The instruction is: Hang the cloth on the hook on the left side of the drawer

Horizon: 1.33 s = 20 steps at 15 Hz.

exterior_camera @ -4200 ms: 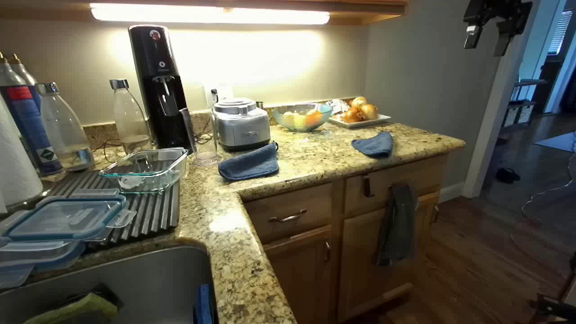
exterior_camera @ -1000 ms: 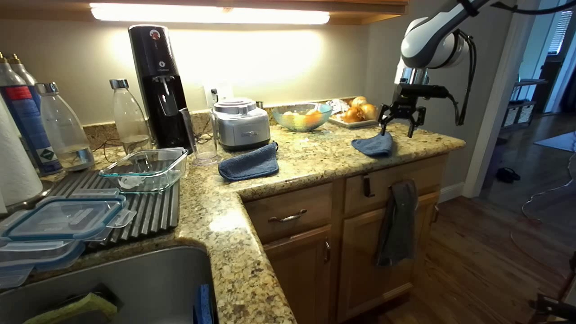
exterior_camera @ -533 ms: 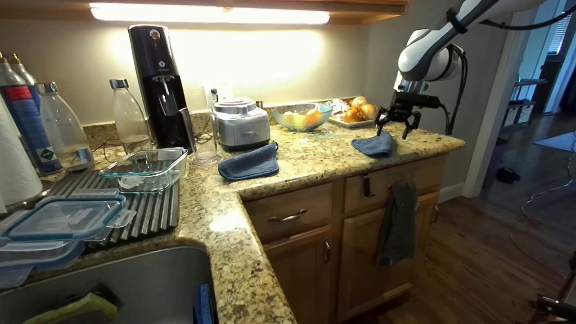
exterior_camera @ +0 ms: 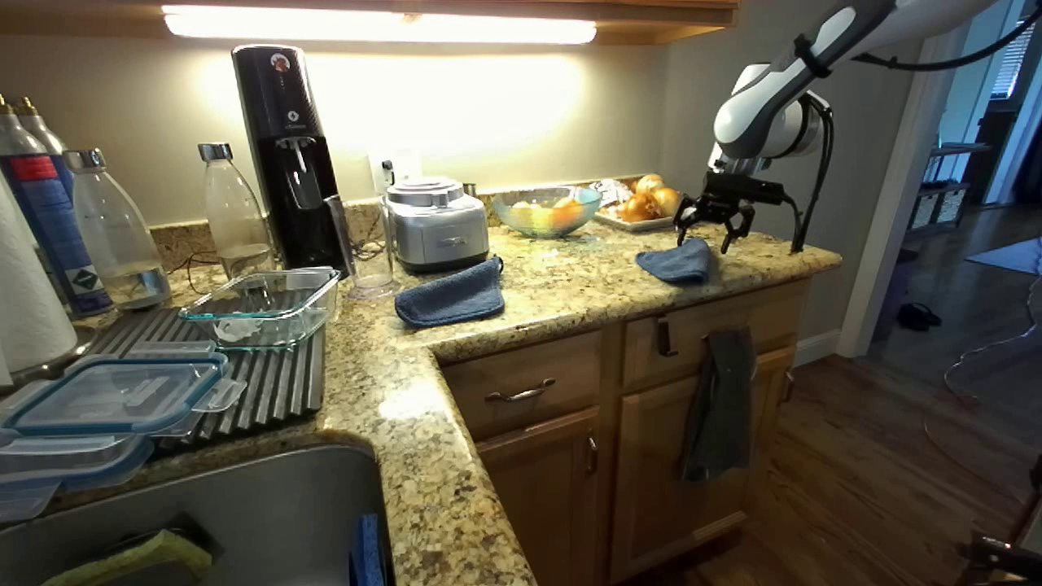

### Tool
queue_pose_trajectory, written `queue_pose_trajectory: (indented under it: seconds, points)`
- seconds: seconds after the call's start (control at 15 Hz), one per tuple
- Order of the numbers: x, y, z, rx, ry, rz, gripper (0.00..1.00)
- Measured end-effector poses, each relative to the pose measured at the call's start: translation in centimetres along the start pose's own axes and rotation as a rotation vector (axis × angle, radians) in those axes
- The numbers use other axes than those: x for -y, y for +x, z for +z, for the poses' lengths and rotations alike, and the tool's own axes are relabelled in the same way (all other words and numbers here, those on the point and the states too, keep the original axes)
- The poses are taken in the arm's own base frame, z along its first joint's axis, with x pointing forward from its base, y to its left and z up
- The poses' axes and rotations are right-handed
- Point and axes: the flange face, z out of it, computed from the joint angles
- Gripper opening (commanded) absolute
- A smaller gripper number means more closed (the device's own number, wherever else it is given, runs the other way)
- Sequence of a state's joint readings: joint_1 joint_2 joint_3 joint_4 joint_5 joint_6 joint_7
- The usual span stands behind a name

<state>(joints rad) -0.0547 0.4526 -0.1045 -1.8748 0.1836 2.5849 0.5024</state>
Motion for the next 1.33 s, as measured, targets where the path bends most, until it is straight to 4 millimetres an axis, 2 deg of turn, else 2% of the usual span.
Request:
queue_pose_trajectory:
  seconds: [0.07,0.13,0.2,0.33,0.4,0.53,0.6,0.73,0.87,1.0,1.13,1.2,1.33]
  points:
    - [0.0,0.2,0.0,-0.006,0.001,0.007,0.87]
    - [0.0,0.4,0.0,-0.011,0.001,0.014,0.69]
    - [0.1,0.6,-0.1,-0.014,0.002,0.02,0.62]
    - [0.2,0.7,-0.2,-0.017,0.004,0.029,0.55]
    - [0.3,0.7,-0.2,-0.018,0.005,0.03,0.56]
    - [0.4,0.7,-0.2,-0.018,0.006,0.031,0.81]
    - [0.4,0.6,-0.2,-0.018,0.005,0.031,0.88]
    - [0.4,0.6,-0.2,-0.019,0.003,0.032,0.96]
    - [0.3,0.7,-0.1,-0.02,0.001,0.036,1.0]
    - [0.2,0.7,0.0,-0.019,-0.002,0.044,1.0]
    - [0.3,0.8,0.2,-0.019,-0.004,0.051,0.96]
    - [0.3,0.8,0.4,-0.019,-0.006,0.054,0.91]
    - [0.3,1.0,0.9,-0.02,-0.01,0.064,0.7]
